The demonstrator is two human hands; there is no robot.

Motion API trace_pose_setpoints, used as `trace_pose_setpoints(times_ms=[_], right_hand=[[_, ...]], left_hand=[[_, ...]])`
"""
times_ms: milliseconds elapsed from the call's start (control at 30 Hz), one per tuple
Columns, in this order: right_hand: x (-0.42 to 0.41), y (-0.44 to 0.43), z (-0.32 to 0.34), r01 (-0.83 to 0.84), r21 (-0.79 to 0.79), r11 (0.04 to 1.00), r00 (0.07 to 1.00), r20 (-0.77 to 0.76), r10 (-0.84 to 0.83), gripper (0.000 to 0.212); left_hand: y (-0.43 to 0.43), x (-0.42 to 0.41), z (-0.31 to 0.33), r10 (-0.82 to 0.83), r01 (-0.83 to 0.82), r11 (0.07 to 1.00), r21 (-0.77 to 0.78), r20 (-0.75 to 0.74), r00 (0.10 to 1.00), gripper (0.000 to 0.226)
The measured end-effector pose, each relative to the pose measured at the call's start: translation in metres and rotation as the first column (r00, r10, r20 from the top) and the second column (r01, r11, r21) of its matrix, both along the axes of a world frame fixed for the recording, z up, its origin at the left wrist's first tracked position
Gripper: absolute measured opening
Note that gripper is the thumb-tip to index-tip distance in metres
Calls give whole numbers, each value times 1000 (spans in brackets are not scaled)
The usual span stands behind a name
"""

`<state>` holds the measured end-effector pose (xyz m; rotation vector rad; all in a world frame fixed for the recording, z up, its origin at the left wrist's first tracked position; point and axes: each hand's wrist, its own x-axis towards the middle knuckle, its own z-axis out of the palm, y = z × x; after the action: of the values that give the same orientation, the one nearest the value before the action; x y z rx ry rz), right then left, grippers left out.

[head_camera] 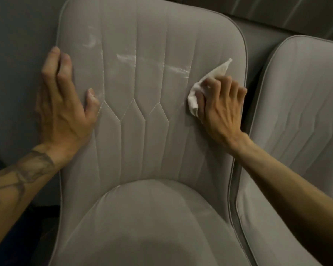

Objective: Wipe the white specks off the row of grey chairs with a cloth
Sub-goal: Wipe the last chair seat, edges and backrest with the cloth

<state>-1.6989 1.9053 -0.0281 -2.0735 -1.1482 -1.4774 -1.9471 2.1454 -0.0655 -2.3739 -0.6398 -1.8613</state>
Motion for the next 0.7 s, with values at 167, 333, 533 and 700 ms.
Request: trace_pose_setpoints(times_ms=[167,333,533,700], right_hand=[[-16,-9,-33,-90,-249,964,995,-54,79,22],[1,32,45,-50,39,998,999,12,50,24],[-16,41,15,-123,35,992,988,-91,125,23],[-2,55,66,-98,104,990,995,-1,99,24]], left_hand=[[-4,0,1,17,-18,1000,-18,-21,1000,66],[-4,0,0,33,-34,999,-15,-30,999,66],[-5,-2,1,32,-33,999,-20,-43,999,65],[-5,-2,2,36,-38,999,-24,-57,998,66]])
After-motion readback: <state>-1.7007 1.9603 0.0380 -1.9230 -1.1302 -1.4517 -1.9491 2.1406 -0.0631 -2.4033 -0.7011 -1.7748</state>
